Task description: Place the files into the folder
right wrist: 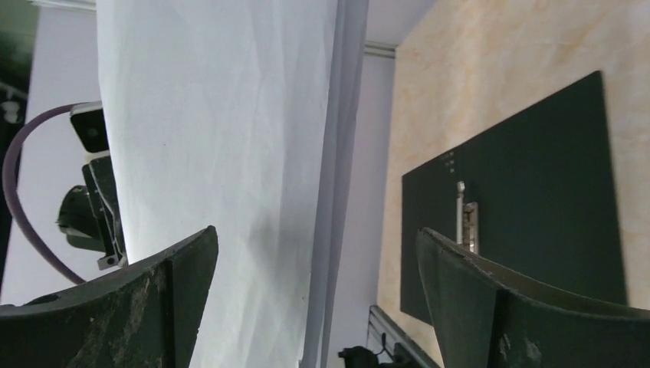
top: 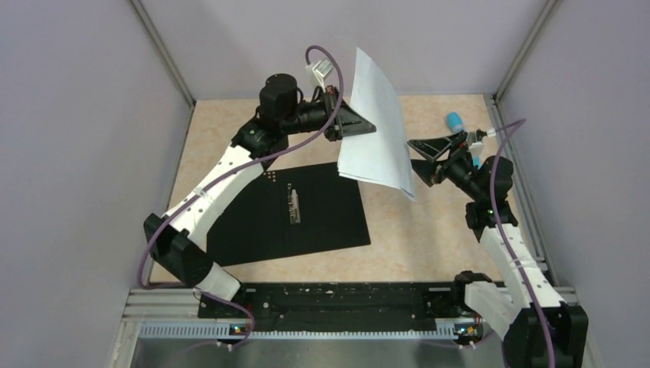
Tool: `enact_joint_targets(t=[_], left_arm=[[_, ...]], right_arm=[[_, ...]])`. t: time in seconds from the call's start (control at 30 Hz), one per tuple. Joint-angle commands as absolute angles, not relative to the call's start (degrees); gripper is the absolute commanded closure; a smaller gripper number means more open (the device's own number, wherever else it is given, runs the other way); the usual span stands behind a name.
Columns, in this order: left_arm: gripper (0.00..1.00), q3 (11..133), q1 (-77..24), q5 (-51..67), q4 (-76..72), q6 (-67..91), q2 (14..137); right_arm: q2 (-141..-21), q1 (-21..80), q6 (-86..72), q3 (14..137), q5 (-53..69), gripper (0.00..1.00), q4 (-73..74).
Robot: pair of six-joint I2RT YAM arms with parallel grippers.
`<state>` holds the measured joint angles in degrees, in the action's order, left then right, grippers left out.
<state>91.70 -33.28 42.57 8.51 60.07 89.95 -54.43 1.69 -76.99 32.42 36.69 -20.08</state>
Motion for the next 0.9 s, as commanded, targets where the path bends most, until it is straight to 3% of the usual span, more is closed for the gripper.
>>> enact_joint_targets(t=[0.0, 0.2, 0.4, 0.87], left_arm=[[1.0, 91.7, -35.0, 41.4, 4.5, 61.0, 82.2], [1.0, 79.2, -35.1, 40.1, 0.5, 63.4, 73.0], [1.0, 74.0, -35.1, 37.1, 7.7, 59.3, 65.3], [1.0, 66.2, -35.1, 33.8, 11.0, 52.1, 60.7]], right_arm=[[-49.0, 5.3, -83.7, 38.3, 34.3, 0.01, -17.5], [-46.6, 11.4, -86.9, 40.1, 33.1, 0.01, -19.9], [-41.4, 12.5, -87.6, 40.9, 33.0, 0.01, -18.0], [-41.2, 12.6, -67.5, 50.0, 38.4, 0.09, -4.1]])
